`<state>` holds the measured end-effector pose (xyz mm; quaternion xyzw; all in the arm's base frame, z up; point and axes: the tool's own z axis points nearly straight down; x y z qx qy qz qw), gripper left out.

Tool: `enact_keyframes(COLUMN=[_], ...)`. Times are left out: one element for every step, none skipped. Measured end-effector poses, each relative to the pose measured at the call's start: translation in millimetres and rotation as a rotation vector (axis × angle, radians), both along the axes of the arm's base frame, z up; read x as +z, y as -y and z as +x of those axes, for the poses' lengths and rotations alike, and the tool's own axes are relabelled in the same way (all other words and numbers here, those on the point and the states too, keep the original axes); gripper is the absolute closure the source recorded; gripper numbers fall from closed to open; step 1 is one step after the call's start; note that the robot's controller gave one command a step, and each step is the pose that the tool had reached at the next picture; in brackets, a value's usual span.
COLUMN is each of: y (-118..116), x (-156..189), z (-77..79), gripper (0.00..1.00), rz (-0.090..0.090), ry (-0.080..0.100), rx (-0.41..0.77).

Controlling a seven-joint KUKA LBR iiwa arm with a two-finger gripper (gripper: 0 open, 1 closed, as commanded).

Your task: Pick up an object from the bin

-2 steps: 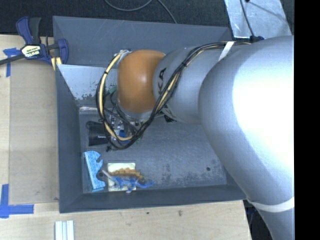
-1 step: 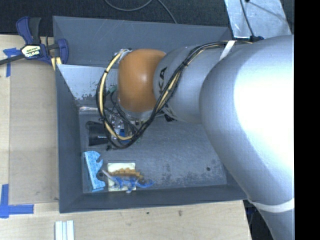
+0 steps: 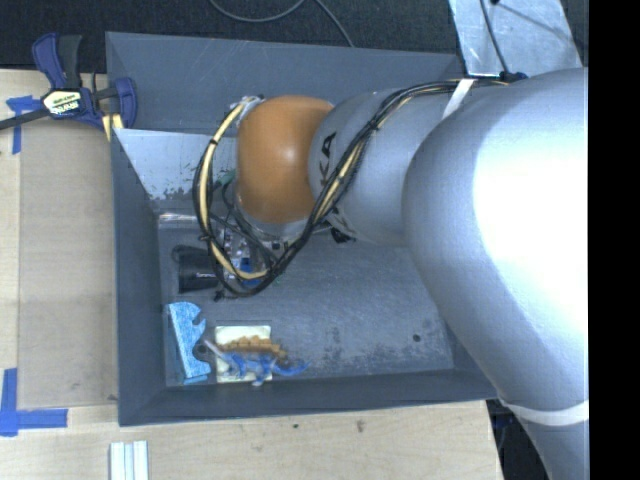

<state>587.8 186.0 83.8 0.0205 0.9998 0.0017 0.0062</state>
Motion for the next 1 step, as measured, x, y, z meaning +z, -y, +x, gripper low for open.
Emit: enact_keyframes(y=[0.6], x=[19.1], z=[-1.7], gripper=[1.00], rz=[-0.001], ry=[-0.006], rx=[0.000])
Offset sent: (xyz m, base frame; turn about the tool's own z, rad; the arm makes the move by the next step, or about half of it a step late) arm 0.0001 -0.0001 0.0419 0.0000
